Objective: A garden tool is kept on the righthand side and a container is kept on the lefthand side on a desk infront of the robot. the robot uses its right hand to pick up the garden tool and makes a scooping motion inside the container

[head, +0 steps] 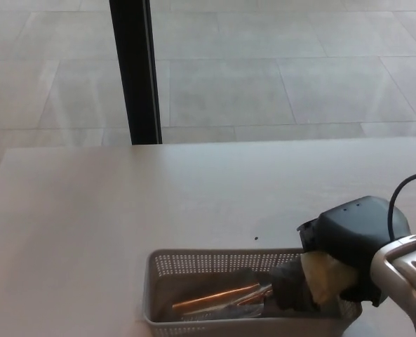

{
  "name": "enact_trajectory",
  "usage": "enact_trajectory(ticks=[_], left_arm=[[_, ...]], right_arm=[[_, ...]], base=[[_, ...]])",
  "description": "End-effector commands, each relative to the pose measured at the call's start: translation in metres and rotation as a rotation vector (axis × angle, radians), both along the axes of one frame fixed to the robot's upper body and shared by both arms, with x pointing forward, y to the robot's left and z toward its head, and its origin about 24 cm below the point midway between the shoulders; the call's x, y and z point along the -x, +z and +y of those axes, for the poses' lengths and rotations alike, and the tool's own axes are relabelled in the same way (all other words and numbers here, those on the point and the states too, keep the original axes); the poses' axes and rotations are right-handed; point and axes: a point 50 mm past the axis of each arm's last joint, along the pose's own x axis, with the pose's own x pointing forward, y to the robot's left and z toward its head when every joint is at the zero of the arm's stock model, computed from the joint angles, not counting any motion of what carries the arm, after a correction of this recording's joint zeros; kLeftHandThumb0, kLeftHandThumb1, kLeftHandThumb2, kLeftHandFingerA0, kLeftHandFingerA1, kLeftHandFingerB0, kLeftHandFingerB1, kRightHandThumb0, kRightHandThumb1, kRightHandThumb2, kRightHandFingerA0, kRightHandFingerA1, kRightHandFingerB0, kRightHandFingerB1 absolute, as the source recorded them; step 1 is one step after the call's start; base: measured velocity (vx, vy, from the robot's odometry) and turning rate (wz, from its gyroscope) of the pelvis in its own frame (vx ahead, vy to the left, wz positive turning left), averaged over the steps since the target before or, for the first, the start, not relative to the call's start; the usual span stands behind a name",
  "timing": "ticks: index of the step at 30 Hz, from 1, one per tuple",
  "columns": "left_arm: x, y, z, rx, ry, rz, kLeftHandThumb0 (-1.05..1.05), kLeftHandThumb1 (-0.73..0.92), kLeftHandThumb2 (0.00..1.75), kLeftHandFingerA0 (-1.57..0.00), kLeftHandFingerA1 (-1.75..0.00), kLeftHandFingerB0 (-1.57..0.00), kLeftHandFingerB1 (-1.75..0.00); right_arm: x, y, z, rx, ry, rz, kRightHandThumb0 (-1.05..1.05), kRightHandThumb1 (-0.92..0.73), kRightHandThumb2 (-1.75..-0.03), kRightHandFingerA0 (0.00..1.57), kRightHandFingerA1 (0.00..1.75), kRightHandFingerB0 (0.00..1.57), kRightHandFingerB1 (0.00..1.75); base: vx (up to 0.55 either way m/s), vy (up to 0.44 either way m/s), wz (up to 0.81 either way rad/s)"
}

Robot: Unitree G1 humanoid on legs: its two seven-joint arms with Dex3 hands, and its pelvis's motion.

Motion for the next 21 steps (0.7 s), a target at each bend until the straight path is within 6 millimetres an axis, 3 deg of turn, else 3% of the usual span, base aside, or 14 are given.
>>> enact_trajectory(ticks=[1,4,8,13,18,21], left_arm=[[0.009,0.001,0.005,-0.015,0.023,0.021,-0.49,0.63,0.59,-0.62,-0.70,-0.62,-0.51],[0.010,0.001,0.005,-0.010,0.022,0.014,-0.47,0.63,0.59,-0.64,-0.72,-0.64,-0.53],[0.010,0.002,0.005,-0.011,0.037,0.013,-0.46,0.64,0.59,-0.60,-0.69,-0.59,-0.52],[0.013,0.002,0.006,-0.006,0.040,0.012,-0.46,0.63,0.59,-0.62,-0.67,-0.59,-0.51],[0.015,0.001,0.006,-0.009,0.047,0.020,-0.47,0.64,0.59,-0.62,-0.70,-0.60,-0.52],[0.016,0.002,0.007,-0.011,0.042,0.023,-0.48,0.64,0.59,-0.65,-0.71,-0.60,-0.53]], right_arm=[[0.005,-0.016,-0.036,-0.803,-0.142,0.268,-0.26,-0.50,-1.25,0.87,1.75,0.74,1.74],[0.004,-0.013,-0.045,-0.890,-0.176,0.242,-0.22,-0.53,-1.18,0.89,1.75,0.78,1.66],[0.002,-0.003,-0.058,-1.073,-0.194,0.236,-0.21,-0.52,-1.23,0.93,1.75,0.82,1.61],[-0.001,0.006,-0.068,-1.133,-0.193,0.219,-0.20,-0.51,-1.28,0.95,1.75,0.84,1.59],[-0.011,0.041,-0.088,-1.169,-0.200,0.156,-0.14,-0.52,-1.26,0.96,1.75,0.83,1.56],[-0.014,0.052,-0.094,-1.187,-0.187,0.127,-0.13,-0.53,-1.26,0.96,1.75,0.83,1.54]], base=[[0.00,0.000,0.00],[0.00,0.000,0.00],[0.00,0.000,0.00],[0.00,0.000,0.00],[0.00,0.000,0.00],[0.00,0.000,0.00]])
